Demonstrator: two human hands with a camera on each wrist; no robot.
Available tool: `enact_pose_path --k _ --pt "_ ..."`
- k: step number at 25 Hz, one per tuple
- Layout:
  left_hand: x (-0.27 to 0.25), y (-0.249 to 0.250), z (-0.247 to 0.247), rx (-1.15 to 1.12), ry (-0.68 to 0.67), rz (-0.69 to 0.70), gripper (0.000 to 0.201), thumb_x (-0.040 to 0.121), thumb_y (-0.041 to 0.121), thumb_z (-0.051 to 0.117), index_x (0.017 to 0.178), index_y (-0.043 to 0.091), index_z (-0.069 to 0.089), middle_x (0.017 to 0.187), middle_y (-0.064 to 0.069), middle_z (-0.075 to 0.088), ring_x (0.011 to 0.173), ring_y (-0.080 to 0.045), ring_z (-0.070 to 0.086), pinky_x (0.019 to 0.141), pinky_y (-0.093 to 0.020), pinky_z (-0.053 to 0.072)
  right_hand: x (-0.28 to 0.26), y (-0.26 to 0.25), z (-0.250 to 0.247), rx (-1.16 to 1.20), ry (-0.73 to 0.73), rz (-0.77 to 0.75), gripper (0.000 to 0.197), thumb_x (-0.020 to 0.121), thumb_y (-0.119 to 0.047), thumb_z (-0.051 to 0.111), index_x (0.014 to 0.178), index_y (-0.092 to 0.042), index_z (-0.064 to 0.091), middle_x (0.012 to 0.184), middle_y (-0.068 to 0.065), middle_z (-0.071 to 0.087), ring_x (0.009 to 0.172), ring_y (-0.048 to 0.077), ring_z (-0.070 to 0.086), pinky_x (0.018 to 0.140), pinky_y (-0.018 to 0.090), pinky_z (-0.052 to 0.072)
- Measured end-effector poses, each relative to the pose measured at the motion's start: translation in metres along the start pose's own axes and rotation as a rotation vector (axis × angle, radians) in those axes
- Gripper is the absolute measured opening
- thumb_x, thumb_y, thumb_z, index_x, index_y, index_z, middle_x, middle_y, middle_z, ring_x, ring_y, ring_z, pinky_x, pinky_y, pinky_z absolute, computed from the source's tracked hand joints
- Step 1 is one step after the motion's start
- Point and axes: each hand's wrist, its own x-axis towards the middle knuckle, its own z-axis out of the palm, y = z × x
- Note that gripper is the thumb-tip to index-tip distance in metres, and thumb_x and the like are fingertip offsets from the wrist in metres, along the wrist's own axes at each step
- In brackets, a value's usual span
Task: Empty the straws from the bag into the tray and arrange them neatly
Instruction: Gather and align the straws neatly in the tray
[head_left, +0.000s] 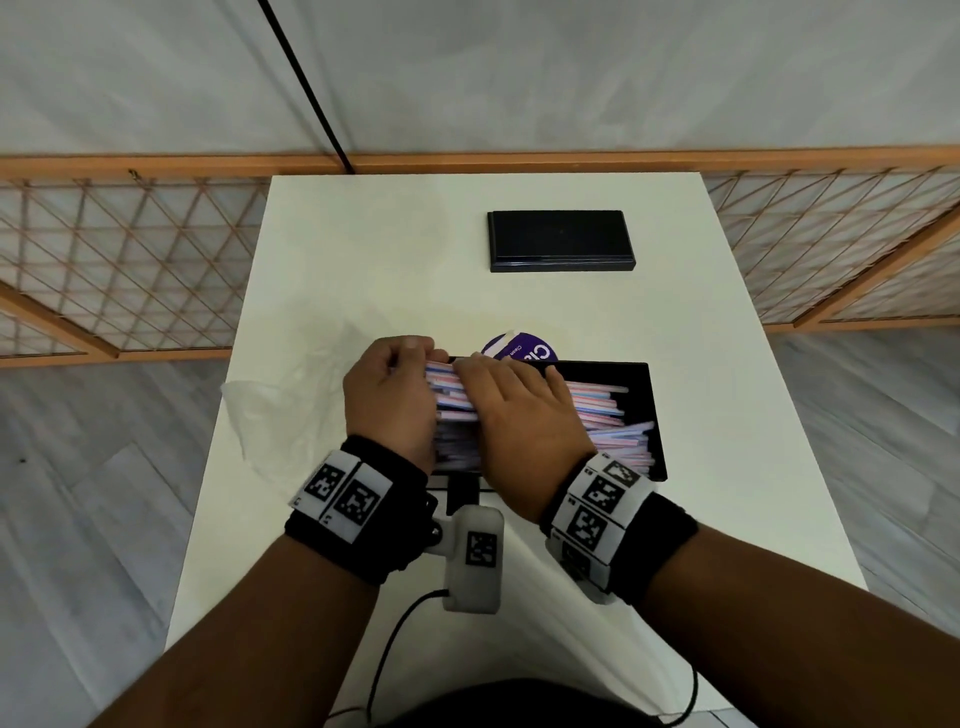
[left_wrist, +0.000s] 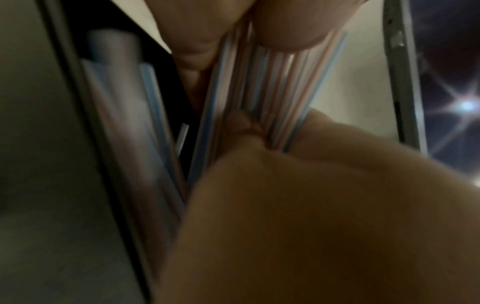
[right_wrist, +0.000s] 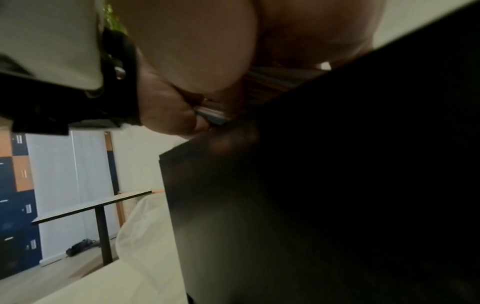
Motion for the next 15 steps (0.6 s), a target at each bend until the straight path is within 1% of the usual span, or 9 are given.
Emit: enact_pose_path --k 1,2,4,6,8,10,11,13,15 --pt "0.000 -0.001 -0.001 -0.007 -0.016 0.013 0.023 0.097 0.015 0.054 0.080 0.014 0.069 0.085 -0.005 0.073 0.082 -0.024 0.070 0.091 -0.053 0.058 0.000 0.000 0.001 -0.013 0.016 0.001 0.070 0.090 -0.022 0.052 0.153 -0.021 0.021 0.157 0.001 0.031 0.144 0.029 0.025 0.117 0.058 0.015" --pt "-0.001 -0.001 -0.004 0.054 -0.030 0.075 0.024 0.097 0.021 0.053 0.081 0.016 0.070 0.087 -0.002 0.073 0.086 -0.024 0.070 0.091 -0.051 0.057 0.000 0.001 0.002 -0.024 0.024 0.006 0.070 0.091 -0.026 0.052 0.153 -0.020 0.021 0.156 0.001 0.033 0.142 0.028 0.028 0.117 0.056 0.018" --pt "-0.003 -0.004 -0.010 0.231 -0.042 0.250 0.024 0.094 0.036 0.049 0.088 0.024 0.069 0.095 0.005 0.072 0.095 -0.019 0.067 0.093 -0.041 0.054 -0.003 0.008 0.003 -0.003 0.060 0.007 0.070 0.092 -0.042 0.053 0.151 -0.018 0.025 0.151 0.003 0.039 0.138 0.027 0.034 0.116 0.052 0.024" --pt "0.000 -0.010 -0.015 0.291 -0.017 0.314 0.025 0.092 0.041 0.048 0.099 0.027 0.068 0.104 0.007 0.070 0.102 -0.016 0.065 0.095 -0.037 0.051 -0.009 0.021 0.001 0.049 0.107 0.000 0.074 0.087 -0.058 0.053 0.146 -0.017 0.033 0.144 0.003 0.045 0.131 0.025 0.040 0.114 0.045 0.030" --pt "0.006 -0.016 -0.017 0.234 -0.009 0.211 0.019 0.094 0.040 0.052 0.098 0.030 0.067 0.100 0.010 0.069 0.099 -0.014 0.064 0.099 -0.040 0.051 -0.016 0.039 -0.002 0.040 0.084 0.039 0.080 0.081 -0.069 0.049 0.141 -0.017 0.037 0.138 0.002 0.048 0.126 0.024 0.043 0.112 0.042 0.032" --pt "0.011 -0.022 -0.017 0.216 -0.044 0.071 0.018 0.098 0.038 0.051 0.092 0.029 0.066 0.094 0.009 0.068 0.094 -0.016 0.064 0.100 -0.046 0.051 -0.019 0.053 -0.003 -0.029 -0.012 0.106 0.088 0.076 -0.080 0.037 0.141 -0.021 0.035 0.137 -0.001 0.048 0.124 0.025 0.045 0.111 0.048 0.032" --pt "0.012 -0.026 -0.017 0.256 -0.063 0.053 0.021 0.101 0.039 0.049 0.093 0.028 0.066 0.094 0.008 0.068 0.095 -0.019 0.064 0.099 -0.045 0.051 -0.019 0.056 0.000 -0.055 -0.059 0.126 0.090 0.075 -0.083 0.031 0.143 -0.024 0.032 0.138 -0.002 0.047 0.125 0.026 0.045 0.112 0.051 0.030" --pt "0.011 -0.028 -0.015 0.346 -0.084 0.087 0.025 0.103 0.041 0.044 0.099 0.025 0.063 0.095 0.009 0.066 0.099 -0.022 0.064 0.095 -0.040 0.050 -0.014 0.057 0.006 -0.067 -0.092 0.144 0.090 0.074 -0.084 0.027 0.144 -0.028 0.029 0.136 -0.001 0.046 0.123 0.028 0.045 0.111 0.055 0.028" --pt "0.007 -0.027 -0.014 0.400 -0.118 0.127 0.032 0.104 0.046 0.039 0.108 0.023 0.060 0.098 0.011 0.063 0.102 -0.022 0.061 0.091 -0.034 0.045 -0.007 0.053 0.010 -0.079 -0.084 0.159 0.088 0.073 -0.083 0.026 0.142 -0.028 0.033 0.128 0.001 0.046 0.118 0.029 0.045 0.109 0.054 0.030"
